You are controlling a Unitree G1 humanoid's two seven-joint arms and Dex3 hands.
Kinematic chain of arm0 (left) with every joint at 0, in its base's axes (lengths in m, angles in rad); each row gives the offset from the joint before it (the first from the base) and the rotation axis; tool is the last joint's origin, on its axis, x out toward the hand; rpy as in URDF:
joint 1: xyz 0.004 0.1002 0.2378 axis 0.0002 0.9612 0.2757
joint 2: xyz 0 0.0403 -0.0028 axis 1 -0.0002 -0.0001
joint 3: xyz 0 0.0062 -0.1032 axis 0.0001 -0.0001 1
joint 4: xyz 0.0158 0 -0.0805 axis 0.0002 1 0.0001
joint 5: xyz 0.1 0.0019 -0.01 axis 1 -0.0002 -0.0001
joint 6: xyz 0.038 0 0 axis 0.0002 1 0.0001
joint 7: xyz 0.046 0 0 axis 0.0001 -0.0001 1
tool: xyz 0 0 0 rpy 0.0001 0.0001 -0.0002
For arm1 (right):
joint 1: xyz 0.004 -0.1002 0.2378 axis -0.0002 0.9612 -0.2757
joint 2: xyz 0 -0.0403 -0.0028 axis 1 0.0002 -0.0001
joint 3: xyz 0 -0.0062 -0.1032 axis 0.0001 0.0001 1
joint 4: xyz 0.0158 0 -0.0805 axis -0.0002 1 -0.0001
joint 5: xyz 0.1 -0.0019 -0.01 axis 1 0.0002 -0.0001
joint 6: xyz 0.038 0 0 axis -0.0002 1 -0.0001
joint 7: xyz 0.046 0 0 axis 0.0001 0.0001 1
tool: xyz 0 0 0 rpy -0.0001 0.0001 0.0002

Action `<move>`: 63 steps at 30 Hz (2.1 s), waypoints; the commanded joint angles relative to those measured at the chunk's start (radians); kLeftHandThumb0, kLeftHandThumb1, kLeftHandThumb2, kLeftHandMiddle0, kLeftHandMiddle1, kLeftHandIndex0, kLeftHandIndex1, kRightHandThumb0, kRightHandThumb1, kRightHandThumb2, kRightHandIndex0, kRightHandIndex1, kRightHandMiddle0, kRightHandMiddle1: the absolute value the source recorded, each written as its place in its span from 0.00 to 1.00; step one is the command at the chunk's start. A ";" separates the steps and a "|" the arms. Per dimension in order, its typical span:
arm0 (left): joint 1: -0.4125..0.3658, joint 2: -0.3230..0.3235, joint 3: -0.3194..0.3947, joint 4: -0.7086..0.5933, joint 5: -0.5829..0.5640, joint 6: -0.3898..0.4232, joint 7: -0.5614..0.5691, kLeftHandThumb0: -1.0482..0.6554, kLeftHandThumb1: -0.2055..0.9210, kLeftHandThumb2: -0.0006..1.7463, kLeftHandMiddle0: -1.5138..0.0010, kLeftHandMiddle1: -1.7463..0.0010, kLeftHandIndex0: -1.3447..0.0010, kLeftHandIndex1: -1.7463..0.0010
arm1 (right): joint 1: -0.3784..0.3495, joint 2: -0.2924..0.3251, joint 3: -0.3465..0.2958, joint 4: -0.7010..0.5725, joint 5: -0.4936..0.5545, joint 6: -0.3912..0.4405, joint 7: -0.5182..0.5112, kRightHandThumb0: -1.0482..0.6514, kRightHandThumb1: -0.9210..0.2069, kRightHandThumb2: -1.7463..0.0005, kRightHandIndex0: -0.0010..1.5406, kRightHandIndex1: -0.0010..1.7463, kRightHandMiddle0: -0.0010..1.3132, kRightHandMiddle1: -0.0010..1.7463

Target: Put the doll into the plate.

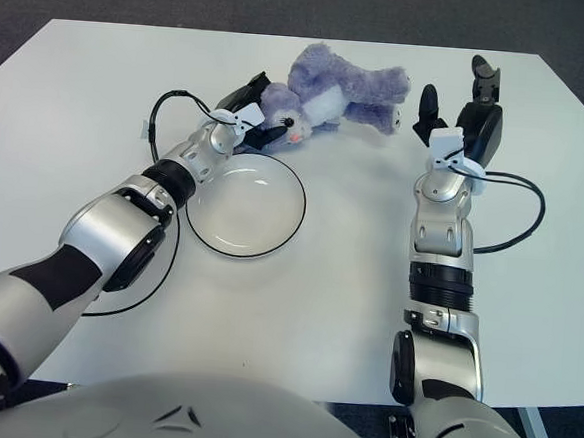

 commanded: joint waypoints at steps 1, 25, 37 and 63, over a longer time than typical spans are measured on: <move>-0.036 0.038 0.042 -0.006 -0.044 -0.016 -0.063 0.86 0.61 0.63 0.68 0.00 0.65 0.00 | 0.004 0.007 0.024 0.076 0.000 -0.038 0.000 0.17 0.00 0.53 0.21 0.00 0.17 0.17; -0.066 0.092 0.134 -0.070 -0.155 -0.005 -0.266 0.86 0.58 0.65 0.67 0.00 0.62 0.00 | 0.009 0.021 0.134 0.204 -0.005 -0.005 0.061 0.15 0.00 0.57 0.20 0.00 0.16 0.16; -0.074 0.133 0.194 -0.136 -0.244 0.043 -0.424 0.86 0.58 0.65 0.67 0.00 0.62 0.00 | 0.015 0.032 0.173 0.225 -0.015 -0.014 0.077 0.14 0.00 0.57 0.20 0.00 0.16 0.15; -0.083 0.197 0.270 -0.227 -0.397 0.246 -0.730 0.86 0.60 0.63 0.68 0.00 0.62 0.00 | -0.090 0.020 0.198 0.259 -0.014 -0.004 0.107 0.14 0.00 0.57 0.20 0.00 0.18 0.14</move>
